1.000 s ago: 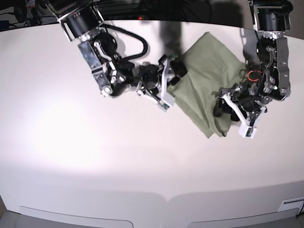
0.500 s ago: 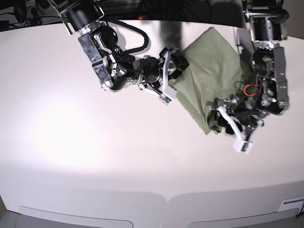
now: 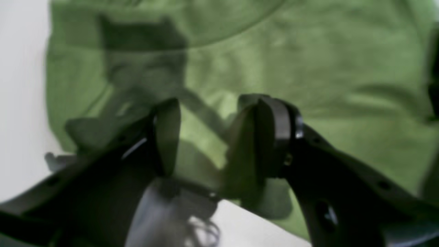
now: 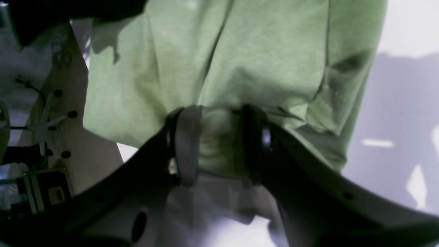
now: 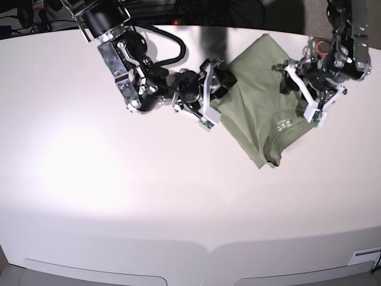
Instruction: Fold the T-shirt properly
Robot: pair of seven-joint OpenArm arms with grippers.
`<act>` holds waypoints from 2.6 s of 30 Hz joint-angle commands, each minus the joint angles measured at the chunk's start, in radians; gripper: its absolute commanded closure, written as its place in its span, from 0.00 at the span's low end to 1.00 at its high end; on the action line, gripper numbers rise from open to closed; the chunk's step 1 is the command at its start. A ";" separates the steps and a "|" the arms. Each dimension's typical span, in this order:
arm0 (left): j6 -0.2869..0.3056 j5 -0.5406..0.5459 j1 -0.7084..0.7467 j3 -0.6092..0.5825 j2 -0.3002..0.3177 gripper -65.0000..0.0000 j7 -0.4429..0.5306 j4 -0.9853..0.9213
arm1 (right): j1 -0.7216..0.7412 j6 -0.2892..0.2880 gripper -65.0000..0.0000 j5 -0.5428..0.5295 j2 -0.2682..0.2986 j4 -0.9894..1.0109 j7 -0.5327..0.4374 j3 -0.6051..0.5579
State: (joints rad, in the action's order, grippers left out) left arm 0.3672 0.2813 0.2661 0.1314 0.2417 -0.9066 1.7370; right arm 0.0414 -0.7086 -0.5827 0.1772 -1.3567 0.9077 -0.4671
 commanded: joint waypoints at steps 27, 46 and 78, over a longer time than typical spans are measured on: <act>0.006 -0.072 -0.284 -0.150 -0.052 0.50 0.063 -0.367 | -0.002 0.010 0.65 -0.061 0.075 0.000 0.035 -0.003; 0.005 -0.068 -0.388 -0.150 -0.052 0.50 0.049 -0.310 | -0.003 0.010 0.65 0.037 0.063 -0.290 -0.093 0.111; -0.154 -0.053 0.325 0.237 0.061 0.50 -0.006 0.436 | -0.686 0.010 0.65 -0.177 0.070 -0.924 0.213 1.073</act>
State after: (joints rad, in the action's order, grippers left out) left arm 0.2123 0.2276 0.5926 0.3595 0.2916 -0.9283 2.1517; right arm -0.6380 -0.6968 -0.7406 0.2359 -2.2612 1.1297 0.6003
